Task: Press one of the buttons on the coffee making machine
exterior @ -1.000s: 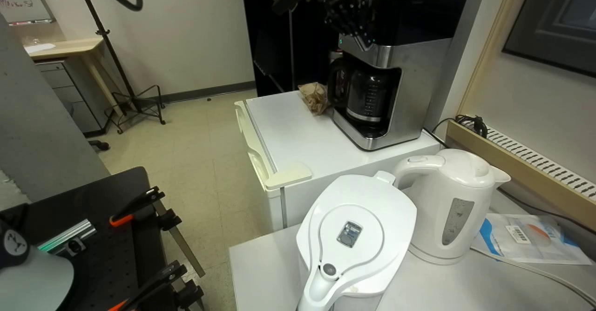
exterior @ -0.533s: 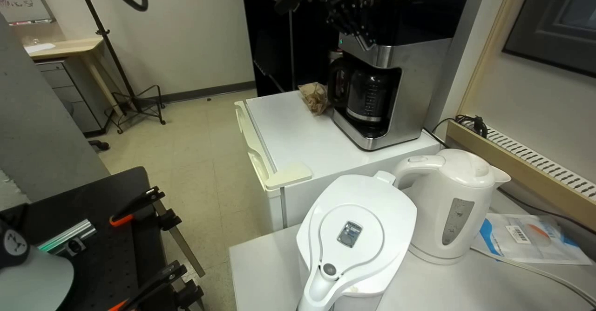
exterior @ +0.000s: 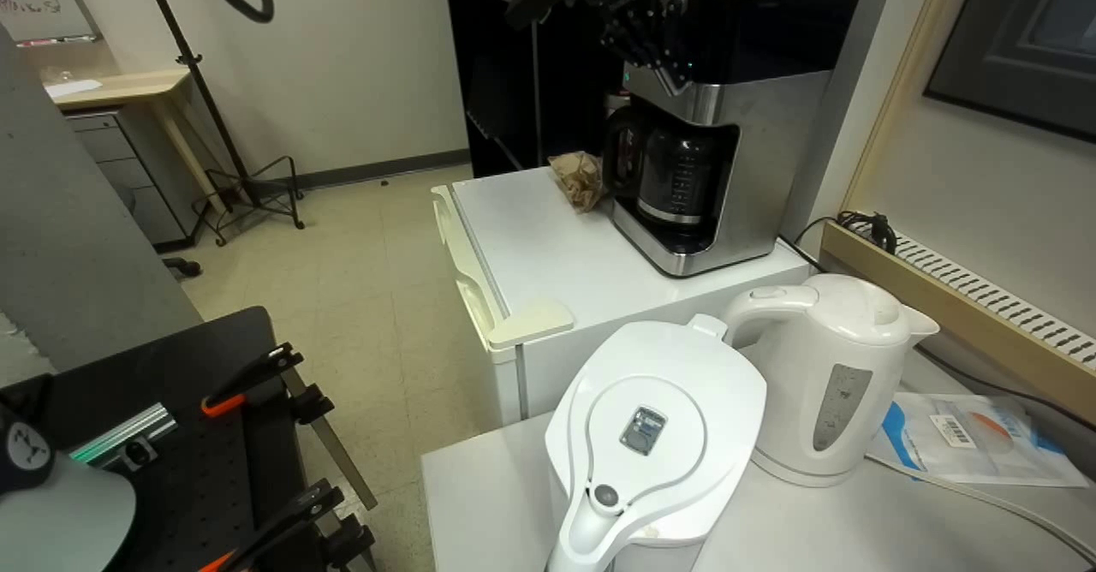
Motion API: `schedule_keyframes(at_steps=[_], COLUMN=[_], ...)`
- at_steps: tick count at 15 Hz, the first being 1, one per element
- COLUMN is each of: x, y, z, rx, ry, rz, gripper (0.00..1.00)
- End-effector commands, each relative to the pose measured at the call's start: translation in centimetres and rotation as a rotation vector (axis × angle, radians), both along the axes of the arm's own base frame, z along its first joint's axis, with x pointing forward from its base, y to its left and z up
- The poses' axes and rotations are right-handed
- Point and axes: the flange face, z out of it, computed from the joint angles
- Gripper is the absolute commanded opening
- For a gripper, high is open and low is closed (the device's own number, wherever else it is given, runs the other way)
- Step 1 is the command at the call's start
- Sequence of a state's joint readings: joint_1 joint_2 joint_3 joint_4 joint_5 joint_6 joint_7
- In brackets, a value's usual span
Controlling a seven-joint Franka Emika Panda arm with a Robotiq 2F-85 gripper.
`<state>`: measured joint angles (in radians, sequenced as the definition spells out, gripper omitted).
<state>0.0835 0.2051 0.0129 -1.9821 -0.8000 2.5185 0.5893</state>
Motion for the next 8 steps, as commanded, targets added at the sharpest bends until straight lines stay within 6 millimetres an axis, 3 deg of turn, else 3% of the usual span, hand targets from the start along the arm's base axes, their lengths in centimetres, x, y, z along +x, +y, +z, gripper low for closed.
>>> schedule_keyframes(at_steps=[1, 8], x=[-0.2, -5.9], y=[0.4, 1.7], z=[0.2, 0.3], rx=[-0.012, -0.106], ry=[-0.011, 0.005], rz=[0.004, 0.109], gripper=[0.04, 0.03])
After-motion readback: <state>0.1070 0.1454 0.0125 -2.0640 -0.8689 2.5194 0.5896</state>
